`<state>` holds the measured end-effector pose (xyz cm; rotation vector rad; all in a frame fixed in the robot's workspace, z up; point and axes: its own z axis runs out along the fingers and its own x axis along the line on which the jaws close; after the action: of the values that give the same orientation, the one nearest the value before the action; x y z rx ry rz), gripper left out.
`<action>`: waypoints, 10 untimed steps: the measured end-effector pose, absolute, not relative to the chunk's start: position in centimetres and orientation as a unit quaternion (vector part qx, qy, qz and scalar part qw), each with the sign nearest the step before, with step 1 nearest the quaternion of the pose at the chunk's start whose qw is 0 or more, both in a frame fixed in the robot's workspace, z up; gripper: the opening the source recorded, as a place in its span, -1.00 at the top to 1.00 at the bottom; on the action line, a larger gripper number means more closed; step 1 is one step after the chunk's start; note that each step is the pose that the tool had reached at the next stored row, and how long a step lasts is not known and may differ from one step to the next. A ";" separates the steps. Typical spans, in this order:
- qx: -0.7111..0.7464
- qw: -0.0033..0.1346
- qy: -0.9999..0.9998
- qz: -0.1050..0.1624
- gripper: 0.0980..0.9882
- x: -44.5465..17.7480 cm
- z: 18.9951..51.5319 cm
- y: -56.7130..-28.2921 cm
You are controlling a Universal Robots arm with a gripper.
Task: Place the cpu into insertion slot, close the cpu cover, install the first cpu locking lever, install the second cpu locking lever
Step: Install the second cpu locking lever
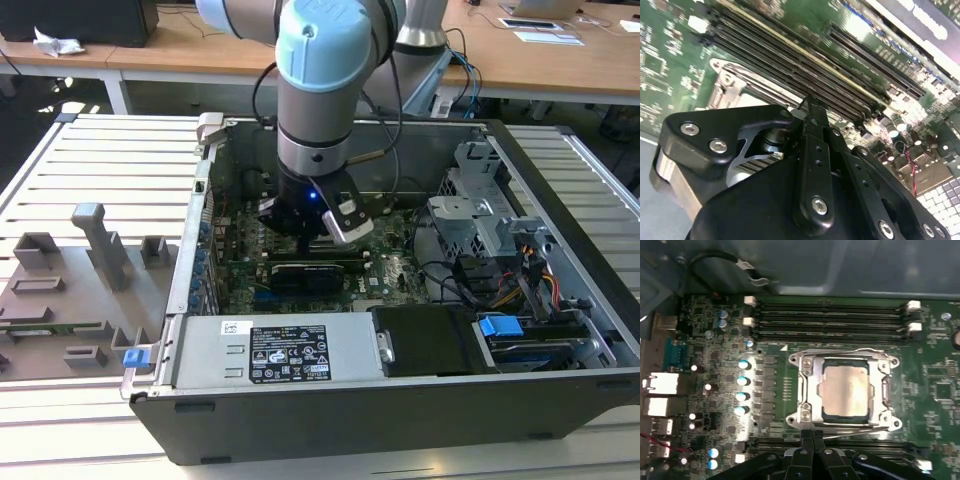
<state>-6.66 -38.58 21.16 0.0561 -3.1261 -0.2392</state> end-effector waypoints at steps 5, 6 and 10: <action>0.036 0.004 -0.996 -0.086 0.98 -7.1 20.8 -38.6; 0.041 0.005 -0.995 -0.086 0.98 -7.1 20.7 -38.6; 0.070 0.007 -0.993 -0.094 0.98 -7.5 20.2 -38.6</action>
<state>-7.50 -38.58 20.23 0.2193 -3.1063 -0.2945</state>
